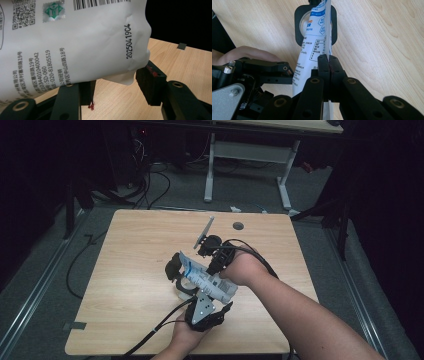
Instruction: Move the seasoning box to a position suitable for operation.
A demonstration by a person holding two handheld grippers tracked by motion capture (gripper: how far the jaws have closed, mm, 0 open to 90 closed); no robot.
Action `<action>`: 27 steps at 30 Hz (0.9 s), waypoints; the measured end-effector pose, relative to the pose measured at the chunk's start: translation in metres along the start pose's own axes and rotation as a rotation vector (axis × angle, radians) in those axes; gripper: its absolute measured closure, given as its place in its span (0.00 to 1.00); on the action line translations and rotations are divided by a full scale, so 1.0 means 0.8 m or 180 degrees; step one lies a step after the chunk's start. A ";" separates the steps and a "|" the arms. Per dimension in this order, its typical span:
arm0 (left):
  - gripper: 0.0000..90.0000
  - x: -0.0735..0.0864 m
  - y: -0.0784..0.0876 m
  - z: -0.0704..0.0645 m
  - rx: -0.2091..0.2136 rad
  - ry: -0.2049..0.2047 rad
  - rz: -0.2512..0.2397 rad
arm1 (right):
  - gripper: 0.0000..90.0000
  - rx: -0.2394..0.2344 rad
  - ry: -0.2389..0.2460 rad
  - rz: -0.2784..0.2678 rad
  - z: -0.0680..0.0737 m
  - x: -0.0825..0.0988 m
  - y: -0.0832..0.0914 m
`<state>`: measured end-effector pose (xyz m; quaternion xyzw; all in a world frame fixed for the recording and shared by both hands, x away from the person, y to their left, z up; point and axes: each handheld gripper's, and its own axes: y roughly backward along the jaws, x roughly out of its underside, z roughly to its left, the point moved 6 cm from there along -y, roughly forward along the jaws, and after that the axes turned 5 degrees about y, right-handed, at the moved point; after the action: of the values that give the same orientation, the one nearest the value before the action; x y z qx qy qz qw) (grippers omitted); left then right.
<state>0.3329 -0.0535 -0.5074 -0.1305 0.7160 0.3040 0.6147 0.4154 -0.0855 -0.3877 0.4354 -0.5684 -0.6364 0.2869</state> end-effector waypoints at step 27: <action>0.61 -0.004 -0.002 -0.001 -0.0031 -0.0038 -0.0020 | 1.00 0.0026 0.0023 0.0016 -0.003 -0.007 -0.004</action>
<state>0.3340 -0.0556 -0.5051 -0.1339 0.7105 0.3063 0.6192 0.4200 -0.0812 -0.3891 0.4374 -0.5711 -0.6317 0.2889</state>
